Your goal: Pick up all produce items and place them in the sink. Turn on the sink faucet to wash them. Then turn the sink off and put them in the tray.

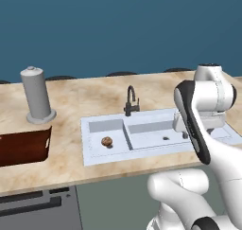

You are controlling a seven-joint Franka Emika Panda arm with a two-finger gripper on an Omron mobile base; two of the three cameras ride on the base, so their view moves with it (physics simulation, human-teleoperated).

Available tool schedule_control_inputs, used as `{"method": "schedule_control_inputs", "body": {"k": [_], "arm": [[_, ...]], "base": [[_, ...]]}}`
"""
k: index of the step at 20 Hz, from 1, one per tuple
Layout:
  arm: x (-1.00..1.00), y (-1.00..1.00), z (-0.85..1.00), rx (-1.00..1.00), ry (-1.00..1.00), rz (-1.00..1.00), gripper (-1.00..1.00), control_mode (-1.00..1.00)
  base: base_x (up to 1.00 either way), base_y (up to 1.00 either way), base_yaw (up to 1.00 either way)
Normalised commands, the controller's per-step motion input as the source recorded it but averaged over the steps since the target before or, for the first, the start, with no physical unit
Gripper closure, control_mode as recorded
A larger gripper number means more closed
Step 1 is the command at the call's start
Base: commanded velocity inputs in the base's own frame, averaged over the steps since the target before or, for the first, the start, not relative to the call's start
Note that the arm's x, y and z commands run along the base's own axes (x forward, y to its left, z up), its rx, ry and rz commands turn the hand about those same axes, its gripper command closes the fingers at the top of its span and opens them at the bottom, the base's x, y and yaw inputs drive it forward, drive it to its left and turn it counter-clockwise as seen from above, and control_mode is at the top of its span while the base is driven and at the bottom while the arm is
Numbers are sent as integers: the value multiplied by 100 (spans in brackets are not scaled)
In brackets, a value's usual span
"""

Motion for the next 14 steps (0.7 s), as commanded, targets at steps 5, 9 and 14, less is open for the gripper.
{"method": "schedule_control_inputs", "body": {"k": [5, 9, 14], "arm": [[0, 0, 0, 0, 0, 0, -100, 100], [0, 0, 0, 0, 0, 0, -100, 100], [0, 0, 0, 0, 0, 0, -100, 100]], "base": [[0, -82, 0], [0, -88, 0], [0, -88, 0]]}}
